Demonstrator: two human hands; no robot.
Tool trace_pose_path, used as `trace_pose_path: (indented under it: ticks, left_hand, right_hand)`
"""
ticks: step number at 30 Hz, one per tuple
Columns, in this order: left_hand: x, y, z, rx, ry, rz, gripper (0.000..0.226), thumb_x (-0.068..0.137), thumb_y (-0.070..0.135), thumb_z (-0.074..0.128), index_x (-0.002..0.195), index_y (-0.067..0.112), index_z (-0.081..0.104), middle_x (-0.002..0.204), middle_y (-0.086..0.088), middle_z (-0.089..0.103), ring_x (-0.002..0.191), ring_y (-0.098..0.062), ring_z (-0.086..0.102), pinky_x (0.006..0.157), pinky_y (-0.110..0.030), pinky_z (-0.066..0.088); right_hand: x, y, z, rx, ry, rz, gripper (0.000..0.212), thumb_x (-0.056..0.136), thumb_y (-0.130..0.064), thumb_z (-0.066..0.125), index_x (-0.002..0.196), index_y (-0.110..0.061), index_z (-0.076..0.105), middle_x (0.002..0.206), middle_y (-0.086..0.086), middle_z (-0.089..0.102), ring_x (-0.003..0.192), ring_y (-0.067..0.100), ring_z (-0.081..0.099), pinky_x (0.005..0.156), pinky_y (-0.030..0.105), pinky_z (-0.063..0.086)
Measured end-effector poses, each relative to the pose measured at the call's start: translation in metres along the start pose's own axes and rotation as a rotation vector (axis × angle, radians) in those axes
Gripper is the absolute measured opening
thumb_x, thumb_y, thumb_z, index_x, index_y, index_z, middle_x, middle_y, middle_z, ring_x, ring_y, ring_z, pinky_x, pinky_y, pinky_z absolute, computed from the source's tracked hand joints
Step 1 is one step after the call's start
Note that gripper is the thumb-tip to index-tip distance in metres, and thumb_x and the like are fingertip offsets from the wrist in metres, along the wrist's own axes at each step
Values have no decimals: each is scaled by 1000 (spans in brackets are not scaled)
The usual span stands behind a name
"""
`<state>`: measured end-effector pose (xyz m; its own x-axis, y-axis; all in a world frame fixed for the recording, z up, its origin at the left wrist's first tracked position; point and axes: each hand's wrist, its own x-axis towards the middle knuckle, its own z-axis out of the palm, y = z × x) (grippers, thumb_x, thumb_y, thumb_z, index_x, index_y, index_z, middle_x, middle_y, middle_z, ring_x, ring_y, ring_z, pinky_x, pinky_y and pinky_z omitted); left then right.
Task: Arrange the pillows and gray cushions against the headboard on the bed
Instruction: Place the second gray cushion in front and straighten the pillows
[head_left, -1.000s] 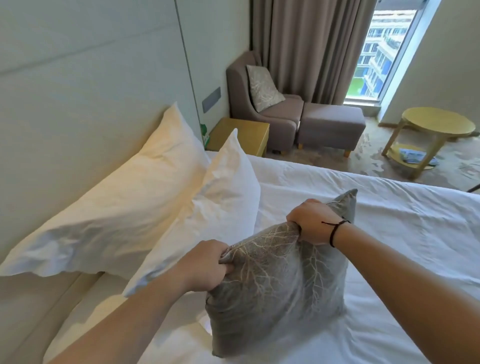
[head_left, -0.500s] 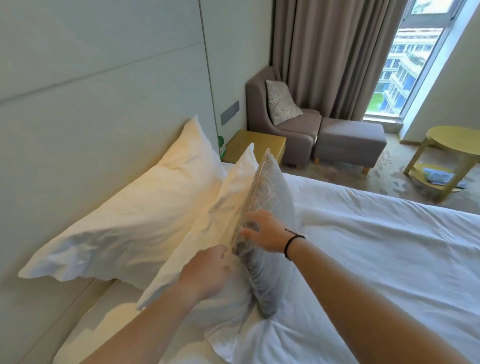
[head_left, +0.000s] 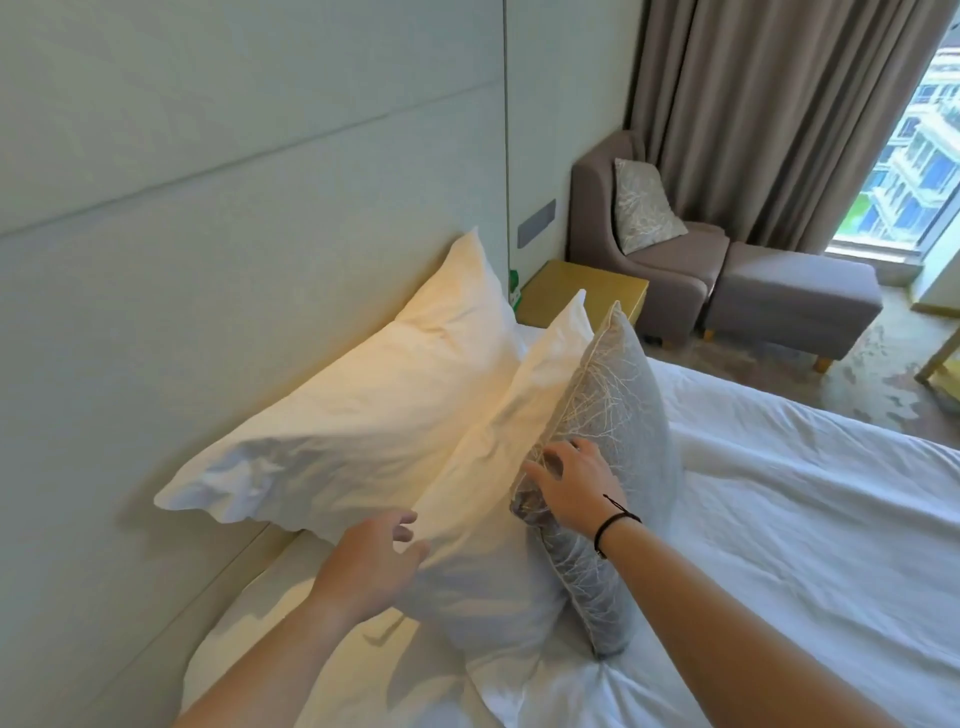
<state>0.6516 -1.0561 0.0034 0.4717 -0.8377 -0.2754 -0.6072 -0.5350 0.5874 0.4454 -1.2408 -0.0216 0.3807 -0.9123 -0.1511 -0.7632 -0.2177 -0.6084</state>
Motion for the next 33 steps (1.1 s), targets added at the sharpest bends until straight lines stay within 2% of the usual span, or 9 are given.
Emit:
trace_pose_path:
  ticks: [6, 13, 17, 21, 24, 27, 29, 31, 33]
  left_hand:
    - [24, -37, -37, -87, 78, -21, 44, 86, 48, 61, 126, 31, 59, 111, 15, 64, 101, -9, 61, 88, -37, 53]
    - [78, -89, -94, 25, 228, -2, 39, 91, 45, 57, 127, 31, 58, 126, 11, 64, 111, -15, 60, 80, -31, 47]
    - [122, -111, -136, 132, 366, 19, 41, 91, 44, 55, 129, 29, 57, 130, 2, 62, 115, -24, 58, 92, -40, 48]
    - [169, -139, -156, 180, 296, 19, 52, 94, 55, 46, 137, 26, 49, 138, 1, 57, 122, -27, 54, 100, -43, 47]
    - [202, -156, -158, 198, 222, 11, 64, 93, 63, 38, 142, 23, 44, 138, -2, 56, 123, -26, 54, 96, -43, 46]
    - [224, -167, -151, 248, 188, 11, 70, 89, 73, 28, 134, 23, 50, 124, 1, 64, 108, -24, 62, 80, -37, 49]
    - [229, -174, -144, 303, 198, -1, 76, 84, 82, 13, 111, 28, 60, 96, 7, 67, 82, -17, 64, 62, -30, 45]
    - [232, -177, -140, 321, 215, -3, 80, 78, 86, 0, 81, 30, 56, 68, 13, 54, 58, -9, 52, 51, -27, 40]
    - [235, -177, -137, 329, 203, -3, 78, 76, 88, -3, 69, 29, 49, 61, 12, 47, 52, -9, 45, 49, -28, 36]
  right_hand:
    - [-1, -24, 5, -118, 26, -103, 49, 88, -56, 55, 130, -29, 53, 142, -3, 43, 121, 20, 49, 104, 43, 42]
    - [25, -66, 28, -200, -135, -131, 38, 96, -35, 54, 134, -33, 49, 152, -8, 37, 134, 15, 42, 108, 32, 35]
    - [46, -98, 50, -263, -261, -130, 42, 96, -36, 53, 137, -39, 45, 155, -12, 32, 138, 13, 37, 112, 33, 32]
    - [76, -140, 73, -350, -303, -140, 46, 97, -37, 51, 141, -41, 39, 155, -15, 31, 138, 10, 36, 111, 31, 32]
    - [105, -177, 93, -400, -317, -171, 50, 97, -37, 50, 144, -40, 33, 154, -15, 33, 137, 11, 38, 110, 32, 35]
    - [139, -213, 112, -444, -340, -248, 57, 97, -35, 51, 148, -35, 26, 155, -11, 31, 139, 13, 35, 110, 32, 32]
    - [159, -233, 123, -467, -332, -304, 59, 97, -32, 51, 150, -32, 24, 157, -9, 28, 141, 15, 31, 112, 33, 30]
    - [177, -248, 134, -457, -289, -331, 59, 97, -30, 51, 149, -31, 24, 157, -7, 29, 140, 16, 32, 113, 35, 31]
    - [189, -257, 144, -446, -247, -352, 58, 96, -26, 50, 148, -31, 25, 153, -7, 33, 135, 18, 38, 108, 34, 36]
